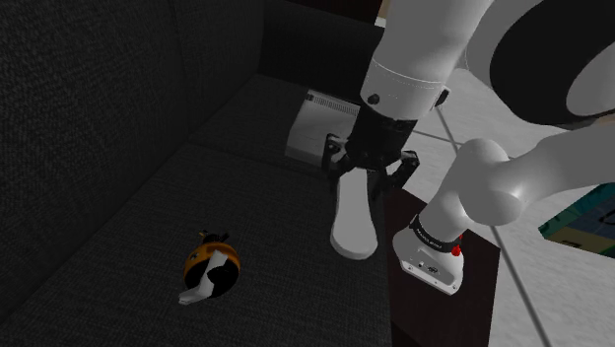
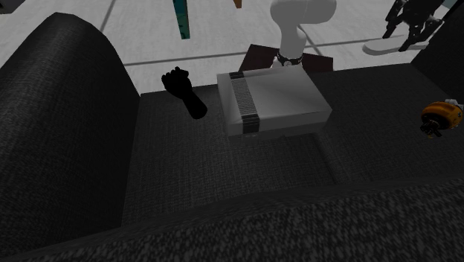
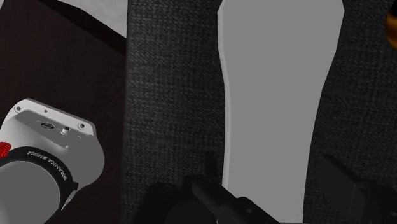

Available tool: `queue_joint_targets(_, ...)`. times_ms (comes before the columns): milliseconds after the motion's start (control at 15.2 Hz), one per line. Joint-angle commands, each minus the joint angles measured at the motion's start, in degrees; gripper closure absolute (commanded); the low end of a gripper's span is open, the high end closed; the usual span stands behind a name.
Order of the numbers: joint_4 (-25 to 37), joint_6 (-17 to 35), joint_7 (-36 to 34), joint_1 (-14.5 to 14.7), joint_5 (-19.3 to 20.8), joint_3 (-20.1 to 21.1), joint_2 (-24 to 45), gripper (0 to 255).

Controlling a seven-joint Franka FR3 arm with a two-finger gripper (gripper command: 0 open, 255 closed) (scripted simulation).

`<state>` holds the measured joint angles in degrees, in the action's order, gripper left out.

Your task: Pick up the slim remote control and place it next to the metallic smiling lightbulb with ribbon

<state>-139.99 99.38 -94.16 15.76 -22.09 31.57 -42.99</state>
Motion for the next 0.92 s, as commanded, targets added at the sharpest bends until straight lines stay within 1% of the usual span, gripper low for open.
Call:
queue_joint_targets(0, 0.17, -0.93, -2.73, 1.55, -1.76, 1.85, -1.35, 255)
queue_joint_targets(132, 0.98, -1.41, -5.63, 2.77, -3.46, 4.15, -1.78, 255)
queue_joint_targets(858, -6.29, 6.98, -4.94, 3.39, -6.23, 7.72, -0.79, 255)
